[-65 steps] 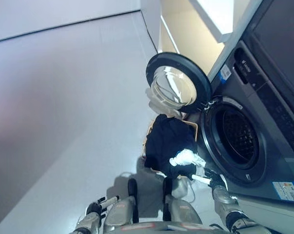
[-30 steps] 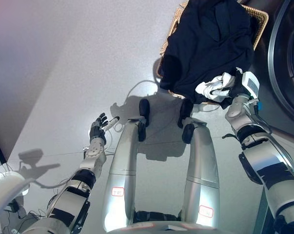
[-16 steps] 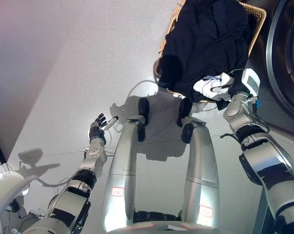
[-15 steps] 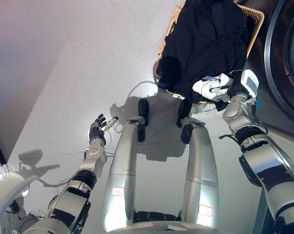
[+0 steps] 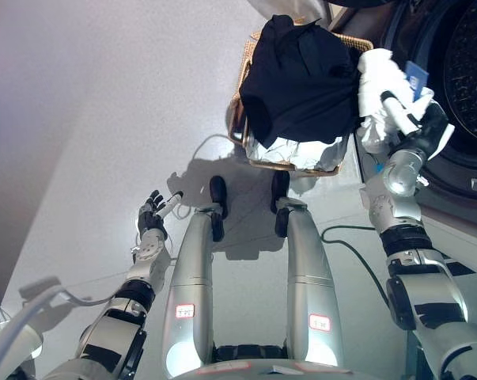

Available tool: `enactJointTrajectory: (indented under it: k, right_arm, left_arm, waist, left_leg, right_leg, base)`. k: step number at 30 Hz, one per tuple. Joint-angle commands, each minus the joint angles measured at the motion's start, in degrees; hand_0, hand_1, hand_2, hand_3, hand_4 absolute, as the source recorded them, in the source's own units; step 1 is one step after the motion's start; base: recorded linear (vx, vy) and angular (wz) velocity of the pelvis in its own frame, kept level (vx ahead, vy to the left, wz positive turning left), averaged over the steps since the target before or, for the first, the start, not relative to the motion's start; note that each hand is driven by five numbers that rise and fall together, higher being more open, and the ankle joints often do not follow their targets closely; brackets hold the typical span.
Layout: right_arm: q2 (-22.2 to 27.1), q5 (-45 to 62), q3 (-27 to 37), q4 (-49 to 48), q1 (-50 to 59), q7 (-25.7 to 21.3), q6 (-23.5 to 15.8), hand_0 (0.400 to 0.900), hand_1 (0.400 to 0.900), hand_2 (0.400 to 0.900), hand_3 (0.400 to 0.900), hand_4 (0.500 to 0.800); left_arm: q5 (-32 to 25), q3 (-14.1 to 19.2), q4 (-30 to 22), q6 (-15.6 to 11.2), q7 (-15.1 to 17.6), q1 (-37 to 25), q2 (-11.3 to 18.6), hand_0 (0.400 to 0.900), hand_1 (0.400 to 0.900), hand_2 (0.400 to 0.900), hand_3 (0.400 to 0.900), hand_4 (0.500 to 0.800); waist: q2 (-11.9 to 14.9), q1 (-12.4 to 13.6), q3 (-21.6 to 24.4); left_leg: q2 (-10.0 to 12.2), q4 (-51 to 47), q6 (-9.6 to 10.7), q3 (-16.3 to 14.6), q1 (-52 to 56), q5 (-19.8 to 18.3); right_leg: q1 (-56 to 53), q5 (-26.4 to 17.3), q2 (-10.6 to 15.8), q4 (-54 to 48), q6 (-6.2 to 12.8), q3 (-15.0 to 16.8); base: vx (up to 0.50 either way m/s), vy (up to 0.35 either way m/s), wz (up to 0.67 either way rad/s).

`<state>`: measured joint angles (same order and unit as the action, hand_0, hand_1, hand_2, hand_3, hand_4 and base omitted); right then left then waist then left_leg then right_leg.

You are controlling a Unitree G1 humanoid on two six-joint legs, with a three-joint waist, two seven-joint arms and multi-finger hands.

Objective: Put the clothes in the basket into the washing machine.

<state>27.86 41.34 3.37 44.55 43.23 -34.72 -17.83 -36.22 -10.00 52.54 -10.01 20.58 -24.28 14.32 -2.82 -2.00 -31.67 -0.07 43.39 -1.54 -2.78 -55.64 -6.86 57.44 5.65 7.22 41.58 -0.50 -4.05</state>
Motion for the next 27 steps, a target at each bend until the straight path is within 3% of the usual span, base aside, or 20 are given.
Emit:
enactJointTrajectory:
  k: [1,6,10,17,23,27]
  right_arm:
    - [2.4,12.1,7.3,0.7,2.6,-0.7,-10.4,0.4,0.4,0.4,0.4,0.5]
    - [3.2,30.2,10.4,9.0,14.7,1.6,-14.3,0.4,0.4,0.4,0.4,0.5]
    - [7.8,29.8,9.1,14.0,19.7,1.2,-11.5,0.4,0.4,0.4,0.4,0.5]
    - [13.7,29.2,8.4,18.3,23.9,-1.4,-11.6,0.4,0.4,0.4,0.4,0.5]
    - [19.4,17.8,3.1,24.6,24.5,-6.8,-3.9,0.4,0.4,0.4,0.4,0.5]
    - [19.2,18.0,4.0,24.9,24.2,-10.0,-5.0,0.4,0.4,0.4,0.4,0.5]
  left_arm:
    - [-3.2,1.1,3.7,-0.2,1.3,6.0,0.9,0.9,0.9,0.9,0.9,0.8]
    - [-4.5,-0.5,5.9,1.3,0.4,5.4,0.3,0.9,0.9,0.9,0.9,0.8]
    - [-4.4,-1.5,5.2,1.4,-0.3,6.3,0.0,0.9,0.9,0.9,0.9,0.8]
    - [-3.7,-2.7,5.4,1.5,-0.5,6.6,-0.2,0.9,0.9,0.9,0.9,0.8]
    - [-2.5,-4.1,4.4,1.2,-0.2,7.5,-0.5,0.9,0.9,0.9,0.9,0.8]
    - [-2.2,-4.7,4.7,1.1,0.7,7.5,-1.1,0.9,0.9,0.9,0.9,0.8]
  waist:
    - [0.0,0.8,5.8]
    - [-1.3,2.0,6.3]
    - [-2.6,2.9,7.4]
    - [-4.0,3.8,8.7]
    - [-4.6,4.1,9.2]
    - [-4.9,3.6,9.0]
  left_leg:
    - [-0.7,-6.3,2.5,1.2,1.9,-1.8]
    - [-0.8,-7.3,2.6,0.6,3.4,-1.7]
    - [-1.1,-8.1,2.7,-0.2,3.7,-1.3]
    - [-1.5,-9.1,2.7,-0.6,4.5,-0.9]
    - [-1.5,-8.8,2.8,-0.9,4.3,-0.9]
    - [-1.4,-8.6,2.8,-1.3,4.0,-0.9]
  right_leg:
    - [-0.2,6.1,-1.5,1.0,2.33,1.7]
    - [-1.1,6.0,-1.6,0.5,2.45,2.1]
    - [-0.9,6.0,-1.1,0.6,2.6,2.5]
    - [-0.9,6.4,-0.5,1.1,2.66,2.9]
    - [-0.5,6.6,-0.1,1.9,2.63,2.8]
    - [0.0,6.6,-0.2,2.3,2.61,3.0]
  base:
    - [0.04,-0.012,-0.02]
    - [0.04,-0.012,-0.02]
    - [0.04,-0.002,0.01]
    - [0.04,-0.031,0.04]
    - [0.02,-0.033,0.01]
    - [0.01,-0.032,-0.03]
